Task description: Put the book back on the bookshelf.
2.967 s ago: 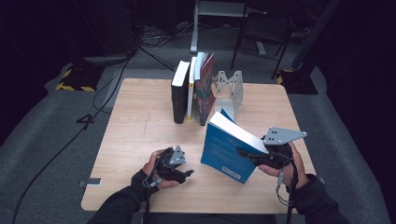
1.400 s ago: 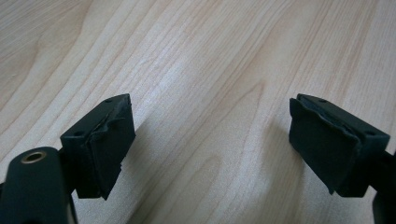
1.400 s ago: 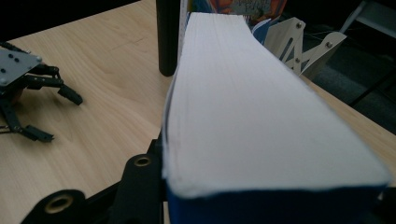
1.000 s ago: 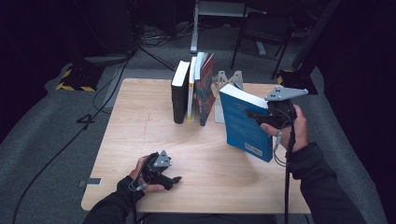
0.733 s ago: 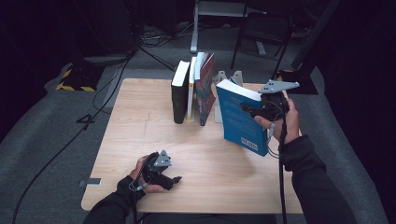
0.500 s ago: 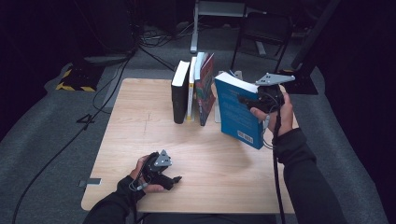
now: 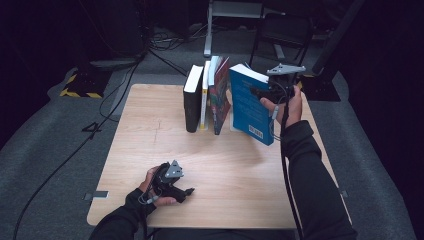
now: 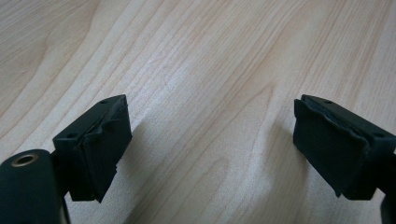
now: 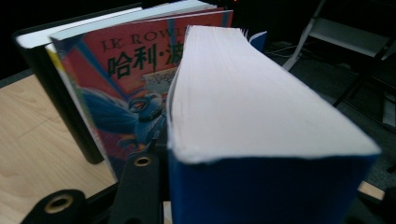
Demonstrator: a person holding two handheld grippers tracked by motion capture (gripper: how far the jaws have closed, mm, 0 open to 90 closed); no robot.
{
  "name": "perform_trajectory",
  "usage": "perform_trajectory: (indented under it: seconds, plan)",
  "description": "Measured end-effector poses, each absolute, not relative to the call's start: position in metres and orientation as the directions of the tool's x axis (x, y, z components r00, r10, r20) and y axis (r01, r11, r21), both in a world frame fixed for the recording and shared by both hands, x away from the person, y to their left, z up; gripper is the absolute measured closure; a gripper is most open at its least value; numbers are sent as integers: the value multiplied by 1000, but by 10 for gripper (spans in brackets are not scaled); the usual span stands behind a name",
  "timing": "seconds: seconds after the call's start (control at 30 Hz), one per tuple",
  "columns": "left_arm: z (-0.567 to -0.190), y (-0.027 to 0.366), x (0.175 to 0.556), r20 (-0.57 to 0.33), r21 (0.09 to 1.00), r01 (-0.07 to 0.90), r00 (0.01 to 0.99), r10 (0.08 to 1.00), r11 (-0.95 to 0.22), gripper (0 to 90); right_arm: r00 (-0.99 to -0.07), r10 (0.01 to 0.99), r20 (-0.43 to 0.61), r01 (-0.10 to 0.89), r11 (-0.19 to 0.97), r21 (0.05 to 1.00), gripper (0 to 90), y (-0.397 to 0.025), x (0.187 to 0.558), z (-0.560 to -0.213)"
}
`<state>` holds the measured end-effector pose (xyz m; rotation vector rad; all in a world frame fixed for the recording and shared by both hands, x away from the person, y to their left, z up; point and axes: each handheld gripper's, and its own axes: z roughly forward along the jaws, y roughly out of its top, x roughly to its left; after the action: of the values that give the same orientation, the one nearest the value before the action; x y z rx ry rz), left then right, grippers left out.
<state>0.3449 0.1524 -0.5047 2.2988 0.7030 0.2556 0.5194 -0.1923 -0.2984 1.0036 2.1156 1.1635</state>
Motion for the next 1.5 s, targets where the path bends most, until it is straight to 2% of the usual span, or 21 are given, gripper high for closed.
perform_trajectory:
  seconds: [0.27,0.63,1.1,1.5]
  plan:
    - [-505,152,345,-17,684,414,833,553,-601,120,-522,853,-22,383,257,887,605,-195,541,-308]
    - [-505,152,346,-20,682,416,833,552,-602,114,-505,862,-40,359,252,898,604,-188,547,-312]
    - [-505,152,346,-20,682,416,833,553,-602,115,-496,867,-43,289,212,933,602,-201,509,-331]
    - [-505,152,347,-20,683,415,832,554,-600,115,-516,856,-29,302,213,929,597,-217,482,-343]
